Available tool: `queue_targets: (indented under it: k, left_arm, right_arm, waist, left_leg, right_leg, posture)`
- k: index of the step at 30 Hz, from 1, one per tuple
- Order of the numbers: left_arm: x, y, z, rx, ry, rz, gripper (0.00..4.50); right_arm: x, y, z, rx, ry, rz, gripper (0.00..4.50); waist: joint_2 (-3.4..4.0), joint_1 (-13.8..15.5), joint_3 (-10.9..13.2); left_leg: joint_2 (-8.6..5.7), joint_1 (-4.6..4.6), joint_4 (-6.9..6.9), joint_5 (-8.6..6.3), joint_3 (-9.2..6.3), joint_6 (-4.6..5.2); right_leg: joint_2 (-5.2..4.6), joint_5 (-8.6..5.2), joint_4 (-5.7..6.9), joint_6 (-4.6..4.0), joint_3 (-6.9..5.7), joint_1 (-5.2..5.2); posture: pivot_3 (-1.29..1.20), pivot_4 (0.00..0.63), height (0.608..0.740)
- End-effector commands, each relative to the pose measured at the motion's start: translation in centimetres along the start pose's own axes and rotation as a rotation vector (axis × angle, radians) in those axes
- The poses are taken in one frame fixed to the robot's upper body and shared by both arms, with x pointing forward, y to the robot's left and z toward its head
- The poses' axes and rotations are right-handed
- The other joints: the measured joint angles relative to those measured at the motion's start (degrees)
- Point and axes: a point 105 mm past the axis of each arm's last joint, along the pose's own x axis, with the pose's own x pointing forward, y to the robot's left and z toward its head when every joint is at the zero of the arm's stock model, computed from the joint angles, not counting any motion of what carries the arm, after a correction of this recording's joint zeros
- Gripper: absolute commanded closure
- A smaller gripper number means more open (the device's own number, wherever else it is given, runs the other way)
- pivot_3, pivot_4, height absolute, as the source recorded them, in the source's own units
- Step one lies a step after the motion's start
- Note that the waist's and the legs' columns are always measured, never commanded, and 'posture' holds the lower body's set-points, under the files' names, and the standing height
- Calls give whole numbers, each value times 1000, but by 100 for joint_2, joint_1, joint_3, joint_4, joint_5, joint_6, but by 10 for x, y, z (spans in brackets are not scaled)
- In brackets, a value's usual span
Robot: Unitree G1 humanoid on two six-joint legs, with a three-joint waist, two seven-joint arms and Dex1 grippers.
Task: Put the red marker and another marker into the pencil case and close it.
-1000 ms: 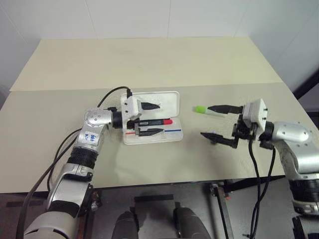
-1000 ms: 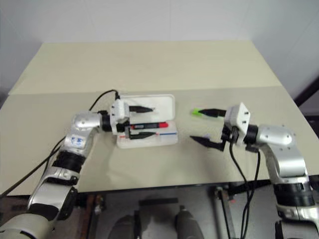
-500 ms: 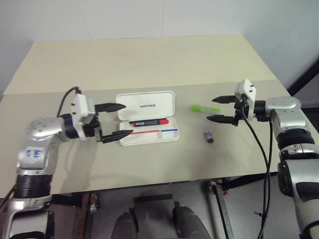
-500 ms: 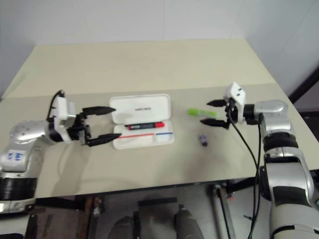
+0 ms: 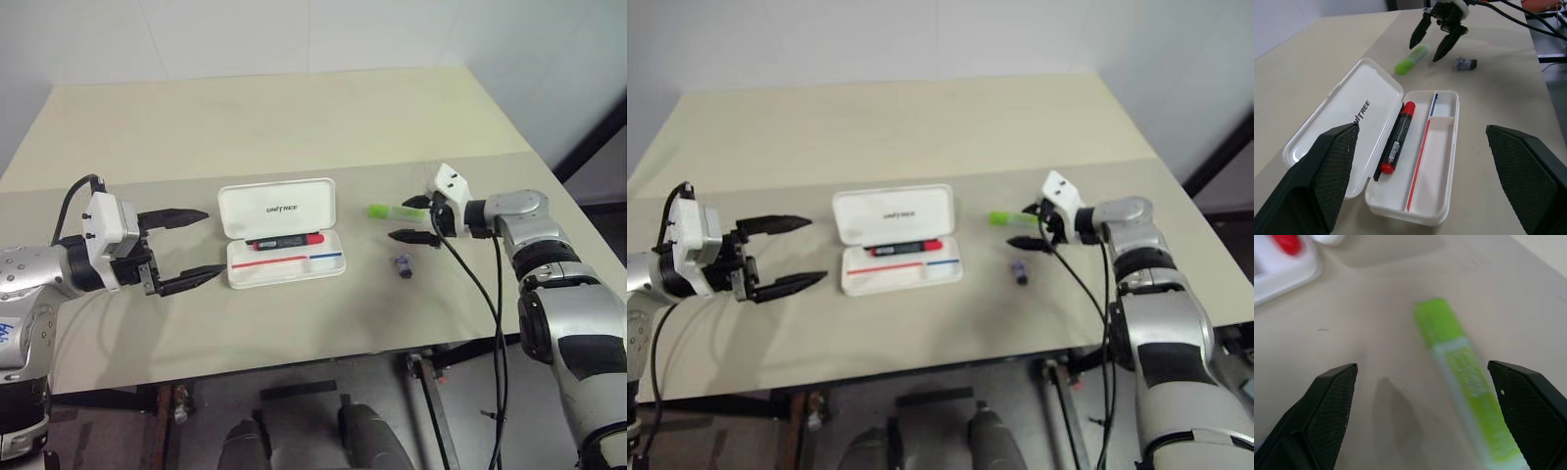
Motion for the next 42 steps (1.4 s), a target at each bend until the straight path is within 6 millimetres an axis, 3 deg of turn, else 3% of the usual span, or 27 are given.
queue_targets:
  k: [1,7,14,17,25,38,42]
  left_arm:
    - [-7,1,13,41,-11,23,42]
    - [-9,-1,18,47,-10,33,42]
    - [-6,-3,22,60,-11,16,42]
    - [-4,-2,24,66,-16,12,0]
    - [0,-2,24,77,-25,-2,0]
    - [6,4,24,86,-36,-35,0]
    - [7,4,20,84,-29,-45,0]
  right_arm:
    - [-3,-11,12,-35,7,-55,0]
    - [2,-13,11,-22,59,-77,0]
    - [-2,-9,-4,101,154,-33,0]
    - [-2,-3,-10,127,179,6,598]
    - [0,12,-15,157,184,121,3275]
    - [1,16,-5,76,100,163,3275]
    - [3,13,2,11,51,134,2336]
  waist:
    - [0,-17,0]
    - [0,-37,0]
    - [1,-44,1]
    - [1,-45,0]
    - [-3,-61,-2]
    - [-3,-172,-2]
    - [-3,-180,-2]
  left_leg:
    - [1,1,-1,0,-1,0]
    - [-1,2,-6,1,-1,-2]
    - [-1,2,-8,2,-1,-3]
    - [-1,3,-11,2,-1,-3]
    - [0,5,-22,2,-1,-3]
    - [-1,6,-26,3,-4,-6]
    - [-1,6,-24,4,-4,-7]
  right_leg:
    - [1,0,0,0,0,0]
    - [0,0,-3,0,0,0]
    - [1,0,-3,0,0,-1]
    - [1,0,-4,0,-1,0]
    - [2,0,-11,0,-3,1]
    - [2,0,-12,0,-6,2]
    - [2,0,-10,0,-5,2]
  posture:
    - [0,150,740]
    - [0,150,740]
    - [0,150,740]
    - [0,150,740]
    - [0,150,740]
    - [0,150,740]
    - [0,150,740]
